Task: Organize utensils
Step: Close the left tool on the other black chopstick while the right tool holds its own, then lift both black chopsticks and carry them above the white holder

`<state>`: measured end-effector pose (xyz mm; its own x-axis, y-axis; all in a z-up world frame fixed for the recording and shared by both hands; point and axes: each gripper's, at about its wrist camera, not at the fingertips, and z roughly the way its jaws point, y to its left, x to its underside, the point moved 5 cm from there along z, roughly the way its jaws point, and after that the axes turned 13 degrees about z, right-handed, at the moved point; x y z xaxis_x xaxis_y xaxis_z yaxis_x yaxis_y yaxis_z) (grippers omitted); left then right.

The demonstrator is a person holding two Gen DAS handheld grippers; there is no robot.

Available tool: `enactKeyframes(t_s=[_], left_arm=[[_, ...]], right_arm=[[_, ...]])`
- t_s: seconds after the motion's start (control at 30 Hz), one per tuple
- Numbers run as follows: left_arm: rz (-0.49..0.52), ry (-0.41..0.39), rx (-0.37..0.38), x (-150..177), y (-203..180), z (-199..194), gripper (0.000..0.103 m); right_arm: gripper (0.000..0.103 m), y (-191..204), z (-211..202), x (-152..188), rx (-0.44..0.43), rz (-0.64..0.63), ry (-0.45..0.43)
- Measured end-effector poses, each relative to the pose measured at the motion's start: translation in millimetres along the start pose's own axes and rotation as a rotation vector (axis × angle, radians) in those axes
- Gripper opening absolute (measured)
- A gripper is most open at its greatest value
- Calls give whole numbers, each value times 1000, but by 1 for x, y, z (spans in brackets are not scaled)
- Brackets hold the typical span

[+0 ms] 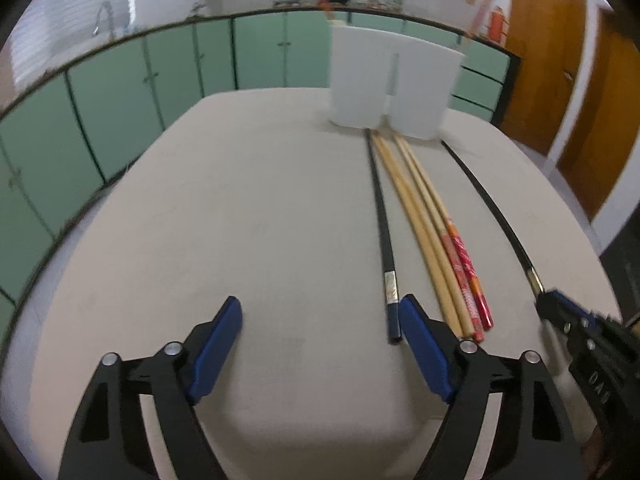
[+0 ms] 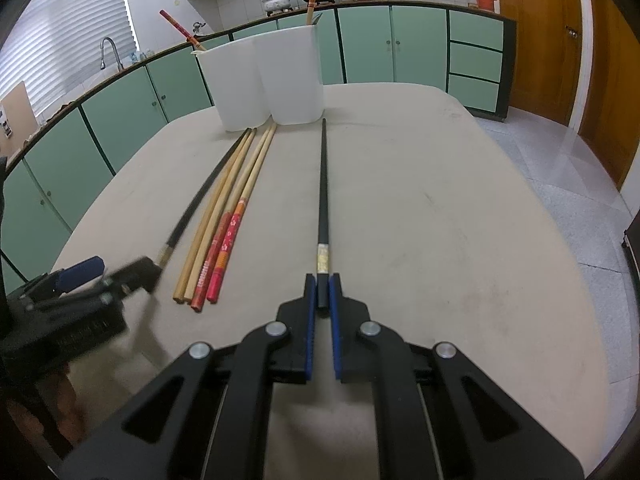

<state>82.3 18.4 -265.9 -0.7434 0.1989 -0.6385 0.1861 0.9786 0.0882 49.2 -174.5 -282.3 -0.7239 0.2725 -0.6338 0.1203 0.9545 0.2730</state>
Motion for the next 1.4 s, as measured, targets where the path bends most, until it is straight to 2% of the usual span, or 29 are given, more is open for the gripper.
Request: enactKeyframes(t_s=[0.2,0.3,0.37,0.43,0.47,0.53,0.67,0.87,1.03,1.4], left_arm=[[4,-9,-3,2,-5,0,77],[17,-15,0,3,-11,-1,73],[39,-17,-3,3,-17,-2,60],[49,-20,-7,2,-19,-2,38],[52,-25,-6,2,-20,-3,31],[54,-29,1,1,-21,-3,8],[39,-41,17,-3,-20,-8,7],[88,-127,-14,-20,-21,-35,7],[82,-180,-14,-36,-17,-57,7],[50,-347,-13,-88,-1,-112,6]], right_arm=[[8,2,1,0,6,-7,0],[9,2,1,0,9,-13,0],[9,3,2,0,14,-21,-1],[8,3,3,0,15,-23,-1],[7,3,3,0,15,-19,-1],[6,2,3,-1,7,-11,0],[6,2,1,-1,-6,0,-3],[6,2,-9,-4,-3,-21,-30],[6,5,-27,-13,-13,-33,-74],[6,11,-83,-64,-78,-12,-211]])
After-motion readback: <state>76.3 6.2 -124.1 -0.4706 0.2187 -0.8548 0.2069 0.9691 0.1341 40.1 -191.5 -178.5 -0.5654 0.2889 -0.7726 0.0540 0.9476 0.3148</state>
